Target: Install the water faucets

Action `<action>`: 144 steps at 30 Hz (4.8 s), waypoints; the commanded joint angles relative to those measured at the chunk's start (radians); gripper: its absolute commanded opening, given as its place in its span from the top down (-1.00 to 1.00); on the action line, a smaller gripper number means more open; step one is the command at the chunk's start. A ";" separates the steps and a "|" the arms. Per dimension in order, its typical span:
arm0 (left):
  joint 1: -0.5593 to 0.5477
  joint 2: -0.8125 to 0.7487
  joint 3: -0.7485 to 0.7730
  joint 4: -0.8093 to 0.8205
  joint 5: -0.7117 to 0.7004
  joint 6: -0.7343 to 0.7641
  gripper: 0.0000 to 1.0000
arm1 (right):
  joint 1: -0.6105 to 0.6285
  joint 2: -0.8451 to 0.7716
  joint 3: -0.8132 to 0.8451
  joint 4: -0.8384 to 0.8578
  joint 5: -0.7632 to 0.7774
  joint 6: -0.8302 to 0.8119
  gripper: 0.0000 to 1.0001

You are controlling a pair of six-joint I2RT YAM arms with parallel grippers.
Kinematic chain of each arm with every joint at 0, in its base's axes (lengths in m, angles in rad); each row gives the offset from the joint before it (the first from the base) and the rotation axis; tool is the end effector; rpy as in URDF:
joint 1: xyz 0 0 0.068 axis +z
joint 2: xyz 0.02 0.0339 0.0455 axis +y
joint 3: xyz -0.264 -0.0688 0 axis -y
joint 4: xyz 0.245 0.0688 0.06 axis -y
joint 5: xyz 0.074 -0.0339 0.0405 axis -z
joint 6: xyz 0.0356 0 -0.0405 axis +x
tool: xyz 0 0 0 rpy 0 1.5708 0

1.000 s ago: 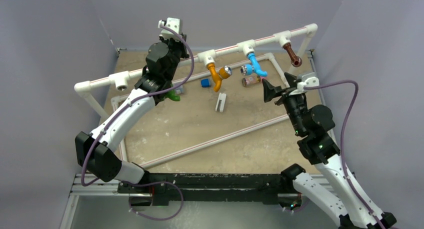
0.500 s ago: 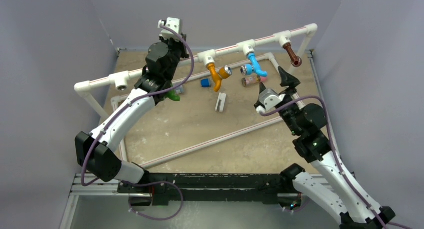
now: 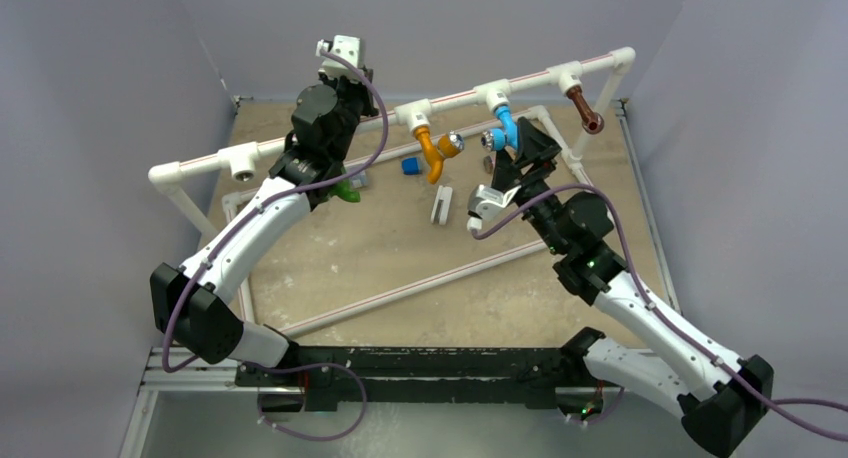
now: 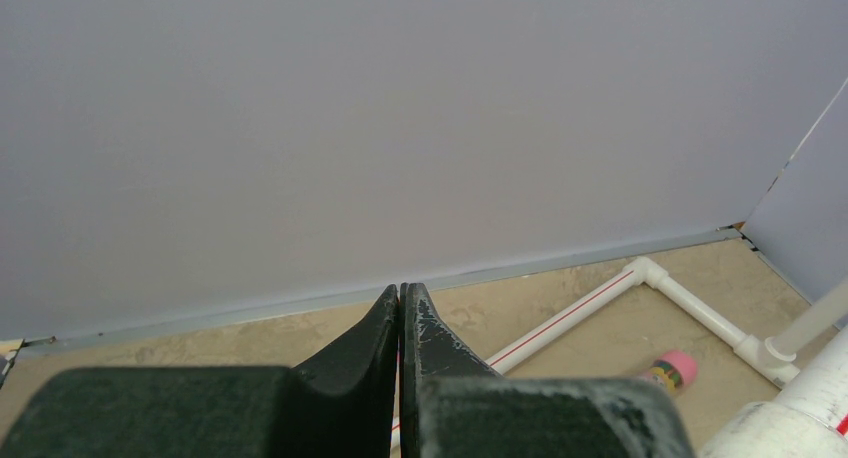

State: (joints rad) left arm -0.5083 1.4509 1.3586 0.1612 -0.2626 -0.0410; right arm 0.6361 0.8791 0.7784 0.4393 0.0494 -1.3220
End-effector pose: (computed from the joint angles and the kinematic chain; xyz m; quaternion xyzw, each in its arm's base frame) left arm 0.3068 -0.1603 0.4202 0.0635 0.6802 -0.1106 0.7218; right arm 0.1657 0.1202 0.3883 -0.4682 0.3390 -0.2878 0.7636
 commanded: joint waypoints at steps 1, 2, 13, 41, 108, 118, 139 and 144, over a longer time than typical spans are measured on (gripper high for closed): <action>-0.032 0.107 -0.115 -0.337 0.077 0.033 1.00 | 0.018 0.028 -0.022 0.180 0.051 -0.156 -0.62; -0.031 0.107 -0.115 -0.337 0.077 0.034 1.00 | 0.021 0.036 -0.023 0.191 0.056 -0.165 -0.61; -0.032 0.106 -0.113 -0.339 0.079 0.033 1.00 | 0.029 0.077 -0.044 0.250 0.077 -0.124 -0.16; -0.031 0.114 -0.115 -0.338 0.076 0.035 1.00 | 0.094 0.070 -0.091 0.517 0.218 1.438 1.00; -0.040 0.120 -0.116 -0.343 0.072 0.036 1.00 | 0.086 -0.246 -0.010 -0.141 0.463 1.135 -0.59; -0.040 0.118 -0.115 -0.343 0.074 0.036 1.00 | 0.086 -0.262 -0.042 -0.291 0.290 0.401 -0.71; -0.040 0.120 -0.115 -0.347 0.083 0.036 1.00 | 0.089 -0.021 -0.029 0.173 0.376 -0.413 -0.80; -0.041 0.118 -0.114 -0.348 0.082 0.036 1.00 | 0.089 0.051 -0.006 0.204 0.372 -0.417 -0.80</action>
State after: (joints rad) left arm -0.5156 1.4559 1.3632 0.1570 -0.2436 -0.0395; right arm 0.7227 0.8997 0.7158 0.5495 0.4278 -1.6794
